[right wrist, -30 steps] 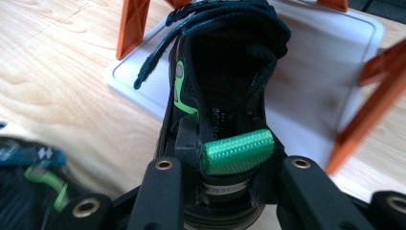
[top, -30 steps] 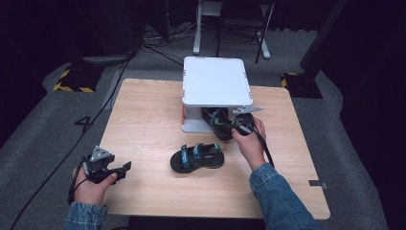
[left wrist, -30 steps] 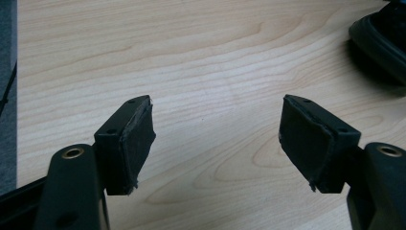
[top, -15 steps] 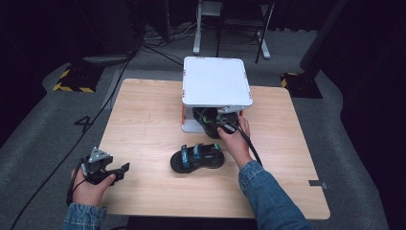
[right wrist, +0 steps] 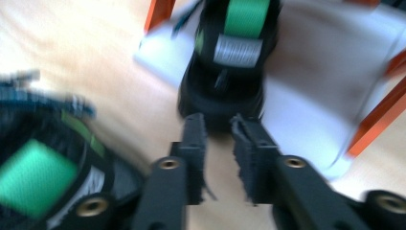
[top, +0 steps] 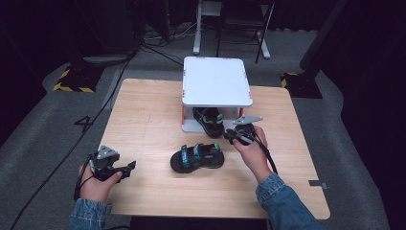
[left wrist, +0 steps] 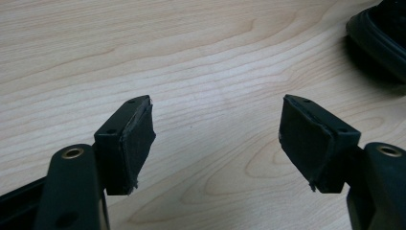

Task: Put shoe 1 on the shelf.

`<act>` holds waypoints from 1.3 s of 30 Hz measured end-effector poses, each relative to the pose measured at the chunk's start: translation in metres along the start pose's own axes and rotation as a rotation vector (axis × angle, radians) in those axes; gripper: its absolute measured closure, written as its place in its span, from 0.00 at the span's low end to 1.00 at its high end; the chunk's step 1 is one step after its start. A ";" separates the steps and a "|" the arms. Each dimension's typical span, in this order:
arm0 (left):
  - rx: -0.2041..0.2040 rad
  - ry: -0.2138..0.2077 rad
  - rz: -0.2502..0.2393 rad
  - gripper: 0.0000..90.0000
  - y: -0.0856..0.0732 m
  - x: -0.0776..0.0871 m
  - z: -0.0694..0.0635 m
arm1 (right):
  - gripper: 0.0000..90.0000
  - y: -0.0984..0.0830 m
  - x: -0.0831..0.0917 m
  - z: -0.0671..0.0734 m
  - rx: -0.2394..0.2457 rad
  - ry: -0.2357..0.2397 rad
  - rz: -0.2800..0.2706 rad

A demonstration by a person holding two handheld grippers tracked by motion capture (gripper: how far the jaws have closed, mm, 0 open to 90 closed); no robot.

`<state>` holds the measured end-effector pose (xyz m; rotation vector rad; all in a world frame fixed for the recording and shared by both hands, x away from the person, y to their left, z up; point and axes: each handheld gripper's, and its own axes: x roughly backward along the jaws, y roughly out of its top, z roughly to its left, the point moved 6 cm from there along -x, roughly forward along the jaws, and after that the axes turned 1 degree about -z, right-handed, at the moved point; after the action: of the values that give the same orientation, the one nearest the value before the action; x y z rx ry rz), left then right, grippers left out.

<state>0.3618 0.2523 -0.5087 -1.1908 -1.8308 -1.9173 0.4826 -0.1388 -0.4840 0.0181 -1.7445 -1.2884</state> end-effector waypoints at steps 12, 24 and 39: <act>0.002 0.003 0.004 0.32 -0.003 -0.001 0.002 | 0.89 -0.004 -0.049 0.005 0.028 -0.009 -0.013; 0.007 0.006 0.005 0.32 -0.007 0.001 0.006 | 0.67 0.025 -0.092 0.022 0.029 0.099 -0.070; -0.028 -0.019 0.008 0.32 0.007 -0.011 -0.005 | 0.45 0.035 -0.045 0.012 0.032 0.032 -0.131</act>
<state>0.3716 0.2425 -0.5105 -1.2270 -1.8115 -1.9397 0.5169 -0.0912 -0.4874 0.1723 -1.7603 -1.3468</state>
